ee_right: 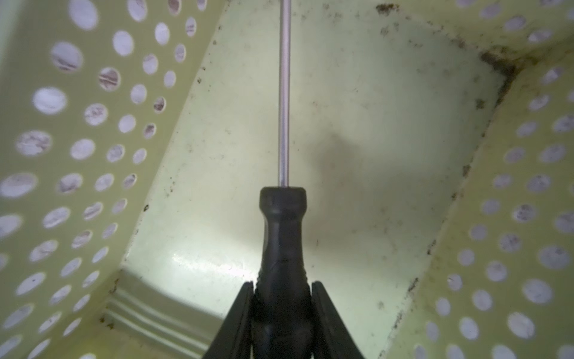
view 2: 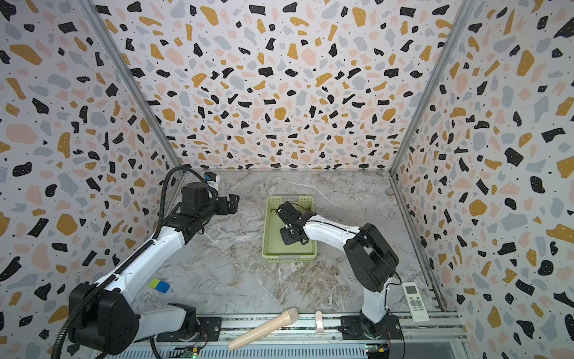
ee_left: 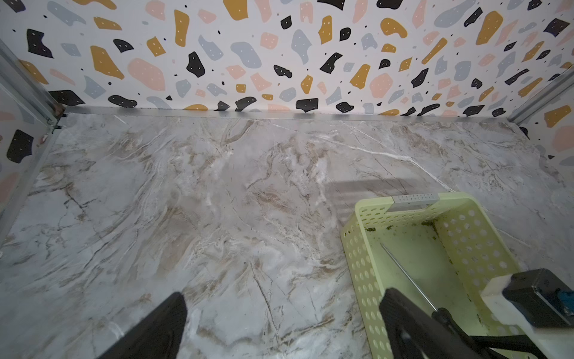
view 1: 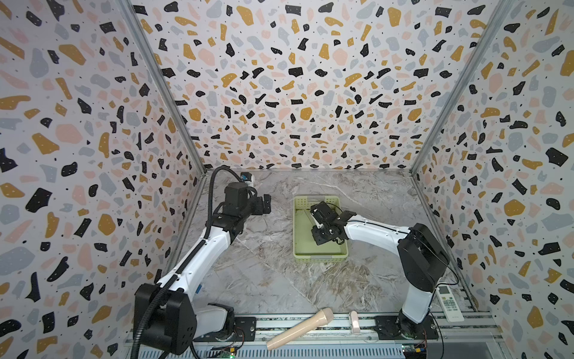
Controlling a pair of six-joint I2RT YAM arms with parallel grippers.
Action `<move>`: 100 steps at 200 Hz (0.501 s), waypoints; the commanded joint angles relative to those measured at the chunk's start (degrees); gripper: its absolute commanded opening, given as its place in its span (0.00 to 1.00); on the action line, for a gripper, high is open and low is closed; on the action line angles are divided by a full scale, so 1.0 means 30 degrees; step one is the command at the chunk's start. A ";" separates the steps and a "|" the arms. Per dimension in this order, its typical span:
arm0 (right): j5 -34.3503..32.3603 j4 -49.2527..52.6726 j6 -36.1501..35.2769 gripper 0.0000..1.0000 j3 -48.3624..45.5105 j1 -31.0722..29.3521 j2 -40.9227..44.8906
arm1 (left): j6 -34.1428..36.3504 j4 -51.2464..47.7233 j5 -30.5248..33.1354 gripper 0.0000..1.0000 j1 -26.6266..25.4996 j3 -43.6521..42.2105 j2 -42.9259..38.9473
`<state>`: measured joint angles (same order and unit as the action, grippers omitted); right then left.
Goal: Put the screwdriver in the bin
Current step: 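Lift the screwdriver and carry it over the green basket with the right gripper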
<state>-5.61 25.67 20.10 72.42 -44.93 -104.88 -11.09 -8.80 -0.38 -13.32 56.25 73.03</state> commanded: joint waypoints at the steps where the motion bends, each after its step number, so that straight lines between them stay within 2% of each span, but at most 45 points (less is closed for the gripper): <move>1: -0.0134 -0.0389 0.0047 0.20 0.0217 -0.0054 -0.0158 | 0.0332 0.0401 0.0355 1.00 -0.0075 -0.0146 -0.0237; 100: -0.0328 -0.0561 -0.0082 0.26 0.0372 0.0067 -0.0590 | 0.0395 0.0495 0.0481 1.00 -0.0086 -0.0205 -0.0102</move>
<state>-5.67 23.88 20.08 72.42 -44.91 -107.74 -11.05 -8.78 0.56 -13.32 56.25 73.03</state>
